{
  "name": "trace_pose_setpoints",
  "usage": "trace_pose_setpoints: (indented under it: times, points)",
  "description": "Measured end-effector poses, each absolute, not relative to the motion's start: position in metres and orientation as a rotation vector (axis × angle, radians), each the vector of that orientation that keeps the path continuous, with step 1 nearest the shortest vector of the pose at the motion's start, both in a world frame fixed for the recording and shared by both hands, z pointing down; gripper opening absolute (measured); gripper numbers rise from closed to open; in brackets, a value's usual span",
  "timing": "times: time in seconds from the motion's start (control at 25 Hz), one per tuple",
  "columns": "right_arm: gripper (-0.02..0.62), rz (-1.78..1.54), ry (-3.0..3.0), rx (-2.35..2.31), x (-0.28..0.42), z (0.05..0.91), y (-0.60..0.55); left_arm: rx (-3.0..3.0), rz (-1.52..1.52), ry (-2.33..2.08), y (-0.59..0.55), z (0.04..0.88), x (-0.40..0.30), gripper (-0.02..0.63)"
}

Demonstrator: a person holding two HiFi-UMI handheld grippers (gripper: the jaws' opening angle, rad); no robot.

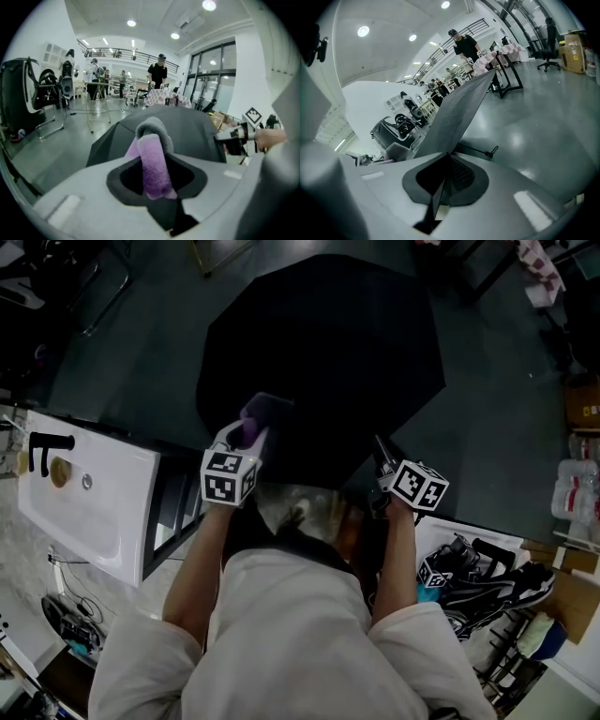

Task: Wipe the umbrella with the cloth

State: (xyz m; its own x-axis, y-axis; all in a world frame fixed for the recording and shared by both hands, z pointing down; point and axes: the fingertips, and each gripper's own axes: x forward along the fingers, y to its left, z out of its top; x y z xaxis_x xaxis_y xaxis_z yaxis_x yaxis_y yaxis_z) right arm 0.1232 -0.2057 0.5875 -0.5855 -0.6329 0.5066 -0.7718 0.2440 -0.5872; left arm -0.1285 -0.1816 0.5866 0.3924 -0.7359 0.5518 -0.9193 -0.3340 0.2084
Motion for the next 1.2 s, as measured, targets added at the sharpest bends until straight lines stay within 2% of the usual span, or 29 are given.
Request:
trace_pose_setpoints:
  times: [0.44,0.92,1.2]
  points:
    - [0.006,1.283,-2.303,1.392,0.123,0.585,-0.222,2.183,0.482,-1.649,-0.372,0.53,-0.199,0.112]
    - [0.006,1.253,-2.229,1.496,0.134,0.594,-0.241,2.119,0.598,-1.559,-0.49,0.588,-0.201,0.114]
    - [0.006,1.256,-2.223,1.506,0.139,0.604,-0.246,2.127,0.685,-1.467,-0.519,0.619,-0.177,0.114]
